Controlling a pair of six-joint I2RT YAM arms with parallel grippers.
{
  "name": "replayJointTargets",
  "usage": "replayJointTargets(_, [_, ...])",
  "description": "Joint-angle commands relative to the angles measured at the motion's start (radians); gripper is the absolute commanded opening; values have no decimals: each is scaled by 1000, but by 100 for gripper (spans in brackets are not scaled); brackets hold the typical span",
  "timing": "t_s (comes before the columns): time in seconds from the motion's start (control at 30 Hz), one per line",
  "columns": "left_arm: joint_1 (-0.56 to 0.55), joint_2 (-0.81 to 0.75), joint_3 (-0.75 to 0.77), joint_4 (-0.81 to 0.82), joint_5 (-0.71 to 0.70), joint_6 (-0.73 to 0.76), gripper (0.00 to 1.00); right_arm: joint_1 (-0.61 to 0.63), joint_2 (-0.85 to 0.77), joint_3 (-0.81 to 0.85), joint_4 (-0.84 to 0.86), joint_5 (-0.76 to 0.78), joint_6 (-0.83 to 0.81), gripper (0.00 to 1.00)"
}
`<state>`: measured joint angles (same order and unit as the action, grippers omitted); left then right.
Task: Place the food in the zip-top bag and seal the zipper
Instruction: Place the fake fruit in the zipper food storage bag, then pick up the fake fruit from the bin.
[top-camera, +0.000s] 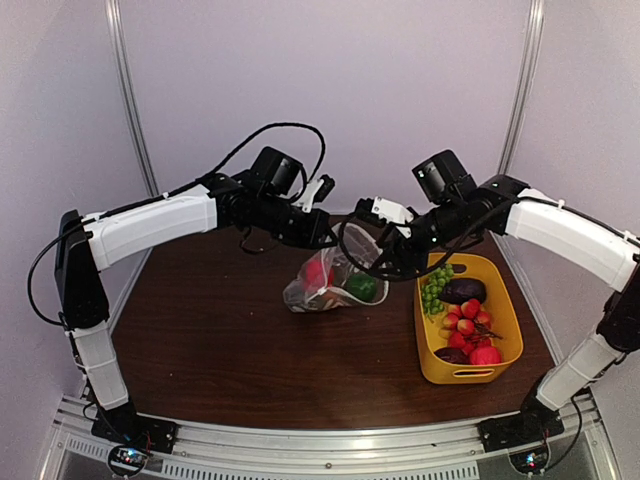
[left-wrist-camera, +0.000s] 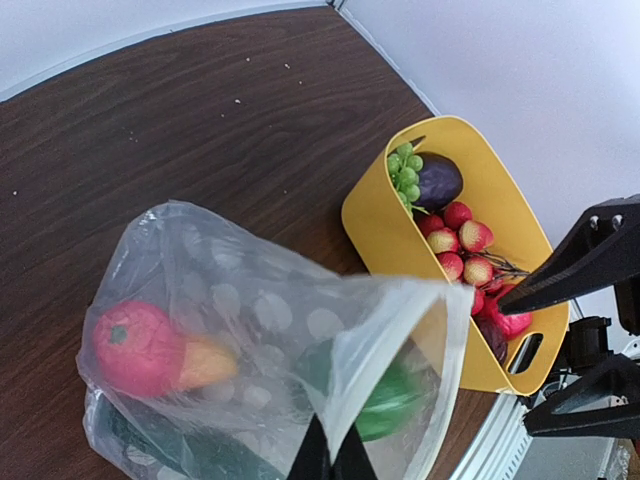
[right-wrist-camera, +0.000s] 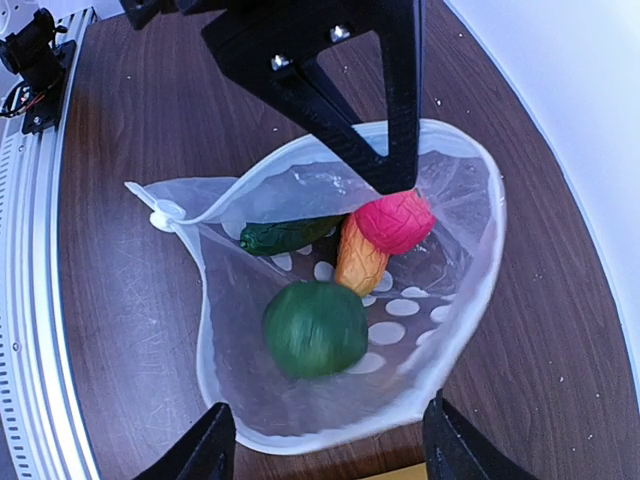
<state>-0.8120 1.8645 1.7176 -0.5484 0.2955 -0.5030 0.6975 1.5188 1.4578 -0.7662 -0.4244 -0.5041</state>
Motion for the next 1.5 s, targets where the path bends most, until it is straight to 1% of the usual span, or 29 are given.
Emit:
replayJointTargets(0.0, [8, -10, 27, 22, 0, 7, 0, 7, -39, 39, -8, 23, 22, 64])
replayJointTargets(0.17, [9, -11, 25, 18, -8, 10, 0, -6, -139, -25, -30, 94, 7, 65])
replayJointTargets(0.4, [9, -12, 22, 18, -21, 18, 0, -129, -285, -144, -105, 114, 0, 64])
replayJointTargets(0.57, [8, -42, 47, -17, -35, 14, 0, -237, -382, -228, -236, 152, -70, 63])
replayJointTargets(0.63, [12, -63, 14, 9, -85, 53, 0, -272, -418, -263, -299, 201, -123, 63])
replayJointTargets(0.67, [19, -54, 3, 5, -143, 65, 0, -287, -432, -285, -324, 237, -145, 63])
replayJointTargets(0.7, [33, -23, 29, -37, -176, 55, 0, -299, -440, -305, -345, 276, -162, 64])
replayJointTargets(0.73, [39, 7, 77, -90, -140, 51, 0, -312, -445, -329, -366, 304, -177, 64])
replayJointTargets(0.77, [34, 18, 102, -99, -62, 55, 0, -324, -450, -353, -385, 329, -193, 65])
replayJointTargets(0.8, [17, 7, 99, -72, -12, 52, 0, -332, -457, -381, -406, 363, -210, 66])
replayJointTargets(0.87, [1, -19, 91, -29, -43, 42, 0, -344, -468, -425, -449, 395, -239, 67])
replayJointTargets(0.97, [4, -24, 109, -40, -108, 46, 0, -356, -491, -465, -489, 419, -263, 68])
replayJointTargets(1.13, [4, -8, 107, -35, -72, 46, 0, -361, -494, -511, -482, 508, -269, 67])
replayJointTargets(1.27, [4, -9, 89, -33, -72, 40, 0, -361, -487, -542, -467, 504, -266, 65])
replayJointTargets(1.47, [4, -13, 74, -31, -75, 38, 0, -361, -444, -557, -439, 428, -252, 60])
